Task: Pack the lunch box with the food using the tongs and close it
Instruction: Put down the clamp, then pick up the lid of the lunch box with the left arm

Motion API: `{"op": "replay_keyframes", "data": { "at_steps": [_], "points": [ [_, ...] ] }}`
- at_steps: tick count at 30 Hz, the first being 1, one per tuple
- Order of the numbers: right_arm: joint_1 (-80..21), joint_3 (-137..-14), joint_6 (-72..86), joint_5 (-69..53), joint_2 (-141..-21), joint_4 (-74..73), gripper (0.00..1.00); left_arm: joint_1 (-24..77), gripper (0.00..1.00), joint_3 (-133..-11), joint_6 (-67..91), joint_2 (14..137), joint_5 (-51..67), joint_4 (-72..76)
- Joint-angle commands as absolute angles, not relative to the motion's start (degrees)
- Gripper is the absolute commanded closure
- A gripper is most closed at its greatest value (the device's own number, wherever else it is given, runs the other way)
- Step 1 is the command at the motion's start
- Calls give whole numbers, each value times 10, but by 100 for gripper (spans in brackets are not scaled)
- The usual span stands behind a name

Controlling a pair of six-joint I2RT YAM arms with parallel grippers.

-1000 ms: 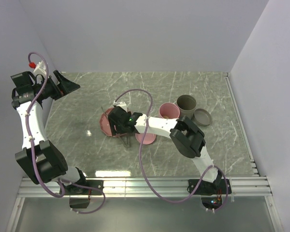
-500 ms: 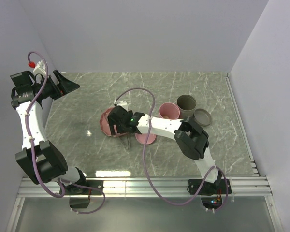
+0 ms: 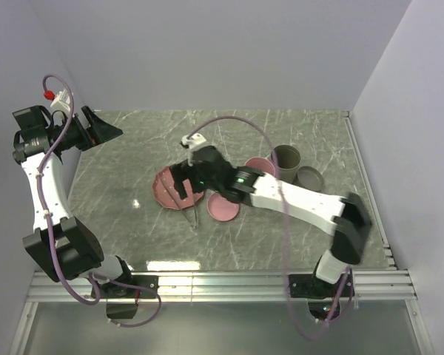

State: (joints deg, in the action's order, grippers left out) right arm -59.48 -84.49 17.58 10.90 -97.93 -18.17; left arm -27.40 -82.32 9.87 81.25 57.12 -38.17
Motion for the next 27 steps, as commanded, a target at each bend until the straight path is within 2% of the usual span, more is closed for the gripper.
{"op": "replay_keyframes", "data": {
  "at_steps": [1,4,10,23,27],
  "points": [
    [-589,-759,38,20,-855,-130,0,-276,1,-854,63,788,597,-391],
    [-574,-727,-30,-68,-818,-169,0,-276,0,-848,48,780,599,-396],
    [-566,-662,-137,-145,-784,-228,0,-275,1,-834,12,767,580,-408],
    [-565,-678,-163,-168,-878,-264,1,-275,1,-779,18,731,642,-346],
    [-550,-663,-152,-187,-860,-258,1,-266,2,-752,-73,697,666,-343]
  ]
}}
